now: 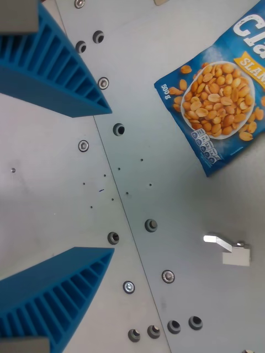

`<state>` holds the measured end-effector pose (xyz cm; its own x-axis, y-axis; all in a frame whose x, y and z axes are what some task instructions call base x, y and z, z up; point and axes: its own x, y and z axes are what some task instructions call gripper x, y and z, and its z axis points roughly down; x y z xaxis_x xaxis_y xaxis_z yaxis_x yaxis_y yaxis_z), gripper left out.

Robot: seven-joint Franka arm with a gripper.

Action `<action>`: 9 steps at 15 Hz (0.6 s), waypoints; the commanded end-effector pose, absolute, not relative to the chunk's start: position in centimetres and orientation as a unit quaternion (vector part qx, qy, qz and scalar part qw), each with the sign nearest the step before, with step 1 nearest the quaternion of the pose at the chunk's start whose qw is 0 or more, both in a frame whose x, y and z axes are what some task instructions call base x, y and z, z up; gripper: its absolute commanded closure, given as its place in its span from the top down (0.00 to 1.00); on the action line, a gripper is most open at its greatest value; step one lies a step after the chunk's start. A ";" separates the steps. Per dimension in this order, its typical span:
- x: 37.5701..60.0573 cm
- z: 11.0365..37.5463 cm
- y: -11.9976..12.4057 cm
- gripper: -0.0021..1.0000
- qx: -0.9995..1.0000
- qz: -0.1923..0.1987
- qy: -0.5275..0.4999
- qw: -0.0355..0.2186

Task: Rotate around base negative y

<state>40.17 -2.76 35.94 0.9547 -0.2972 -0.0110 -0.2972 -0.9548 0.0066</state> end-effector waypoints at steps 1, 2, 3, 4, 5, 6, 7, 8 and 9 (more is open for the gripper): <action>40.1 36.2 -2.8 1.00 0.989 0.004 -0.151 0.001; 40.1 36.2 -2.8 1.00 0.989 0.010 -0.151 0.000; 40.1 36.2 -2.8 1.00 0.988 0.017 -0.151 -0.001; 40.1 36.2 -2.8 1.00 0.988 0.023 -0.151 -0.002; 40.1 36.2 -2.8 1.00 0.988 0.030 -0.151 -0.003; 40.1 36.2 -2.8 1.00 0.988 0.037 -0.151 -0.004; 40.1 36.2 -2.8 1.00 0.988 0.043 -0.151 -0.005; 40.1 36.2 -2.8 1.00 0.987 0.050 -0.151 -0.006; 40.1 36.2 -2.8 1.00 0.987 0.056 -0.151 -0.007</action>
